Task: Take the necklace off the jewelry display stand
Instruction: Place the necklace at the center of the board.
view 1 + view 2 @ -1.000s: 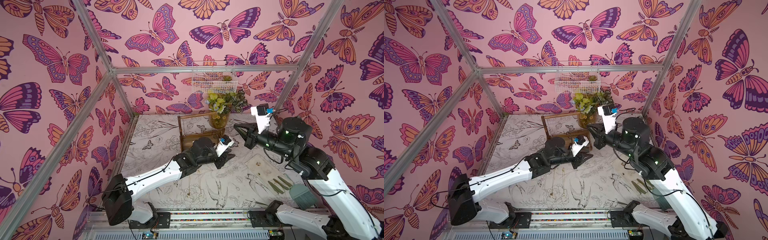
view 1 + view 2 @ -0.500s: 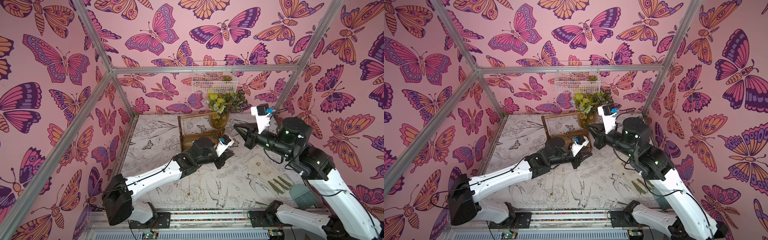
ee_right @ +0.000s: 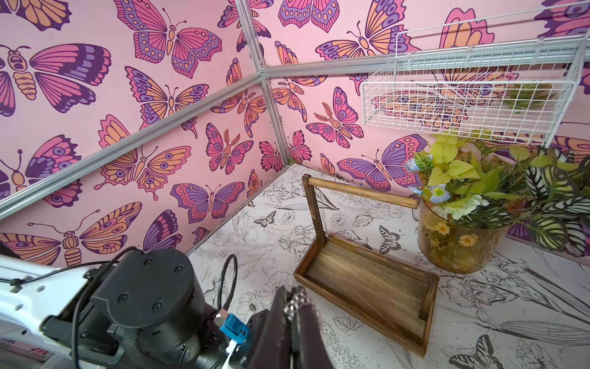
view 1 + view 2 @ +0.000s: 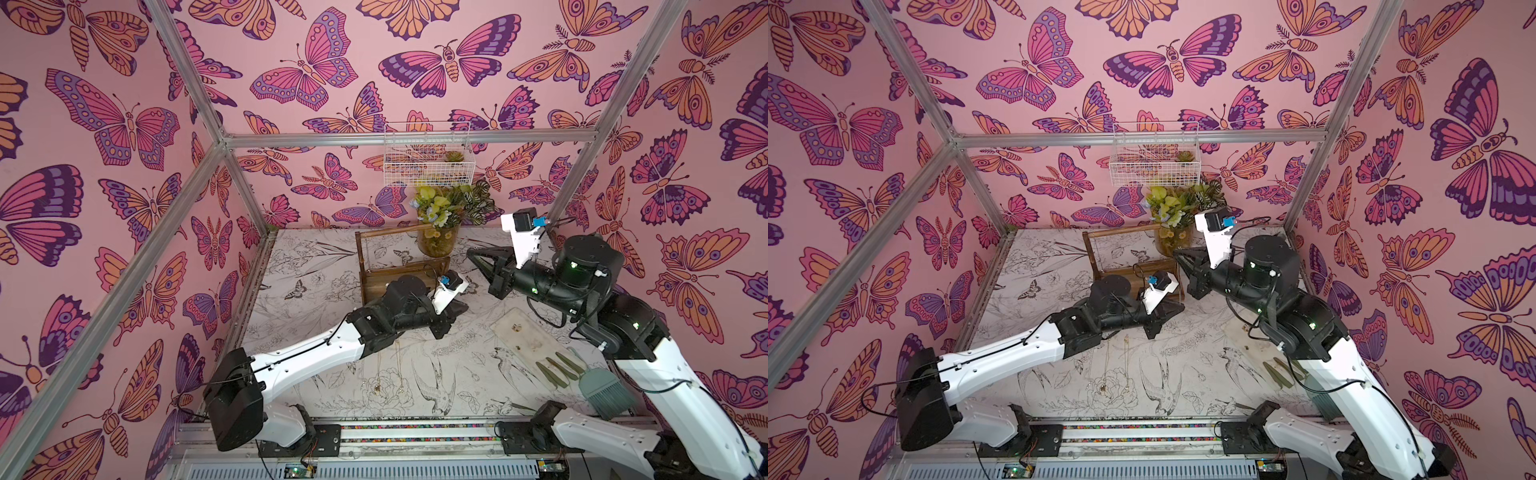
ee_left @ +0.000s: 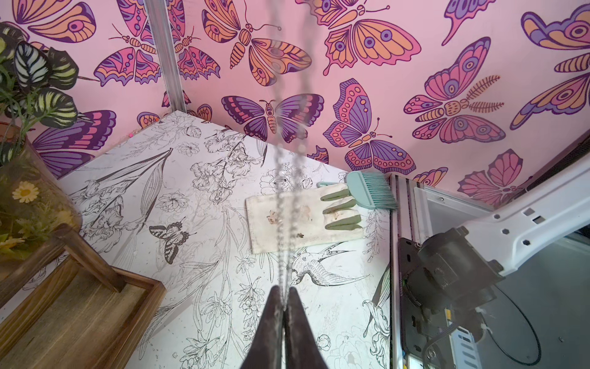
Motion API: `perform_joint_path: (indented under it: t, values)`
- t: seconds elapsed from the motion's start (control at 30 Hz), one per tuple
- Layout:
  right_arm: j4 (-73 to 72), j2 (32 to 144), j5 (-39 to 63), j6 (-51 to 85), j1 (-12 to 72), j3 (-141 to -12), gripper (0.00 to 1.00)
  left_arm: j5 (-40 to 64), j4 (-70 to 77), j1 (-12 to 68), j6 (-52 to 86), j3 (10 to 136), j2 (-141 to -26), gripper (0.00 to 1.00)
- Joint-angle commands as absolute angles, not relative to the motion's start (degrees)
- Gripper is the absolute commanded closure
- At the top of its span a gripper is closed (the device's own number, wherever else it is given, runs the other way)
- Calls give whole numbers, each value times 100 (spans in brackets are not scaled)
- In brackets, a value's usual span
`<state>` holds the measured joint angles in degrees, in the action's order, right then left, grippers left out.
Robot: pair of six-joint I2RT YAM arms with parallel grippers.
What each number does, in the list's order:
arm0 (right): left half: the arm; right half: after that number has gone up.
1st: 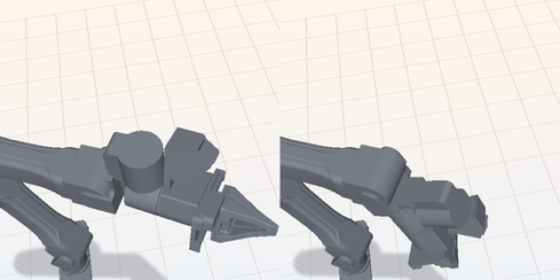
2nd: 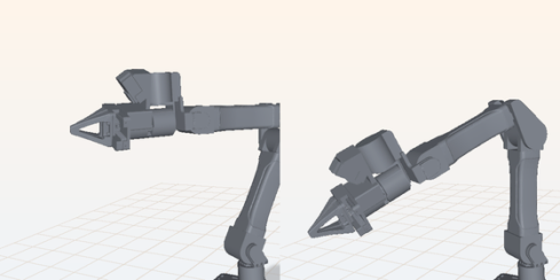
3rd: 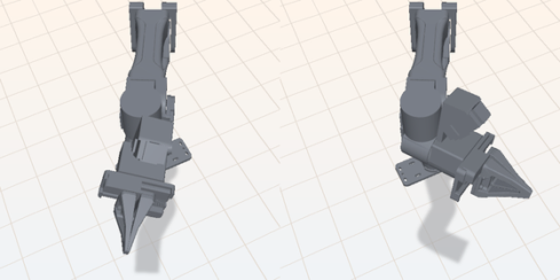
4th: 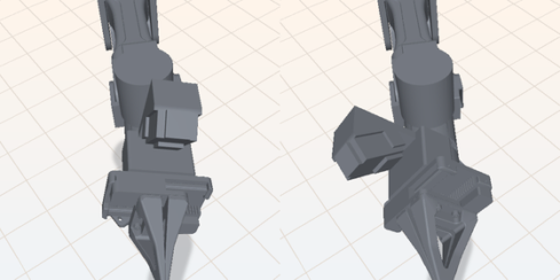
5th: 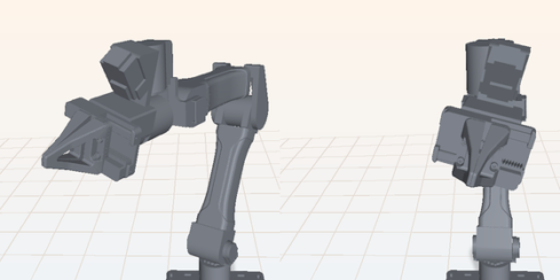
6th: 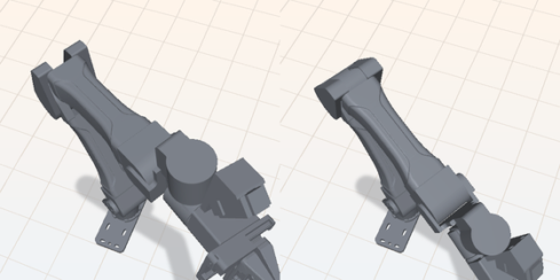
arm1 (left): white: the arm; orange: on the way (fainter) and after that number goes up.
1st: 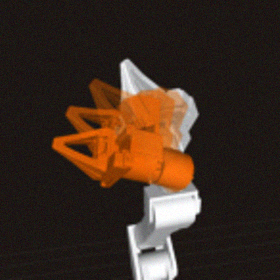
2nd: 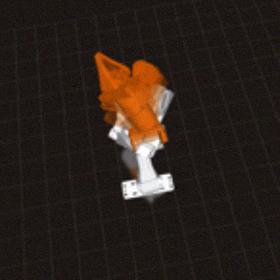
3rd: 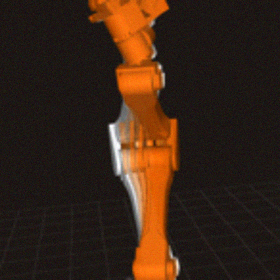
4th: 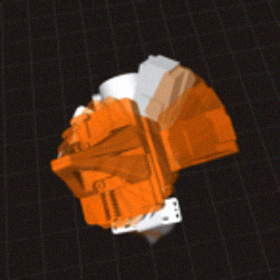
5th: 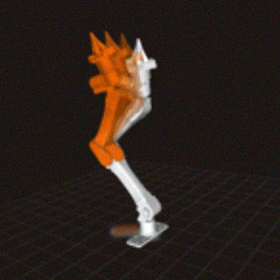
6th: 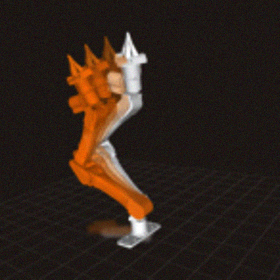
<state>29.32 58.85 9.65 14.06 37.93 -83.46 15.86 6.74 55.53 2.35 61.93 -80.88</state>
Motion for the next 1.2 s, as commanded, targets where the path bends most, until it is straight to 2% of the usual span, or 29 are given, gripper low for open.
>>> perform_joint_path:
  t: [0.0,0.57,1.17]
  values:
    - [2806,5777,1044,1553,3832,-8139,100,1405,736,5648,419,5899,-7804,92]
    - [2266,5521,1323,1983,3920,-6654,100,407,217,6374,1039,4777,-6992,96]
    - [1476,5502,1503,2280,4001,-5025,100,-667,203,7352,2110,3834,-7005,100]
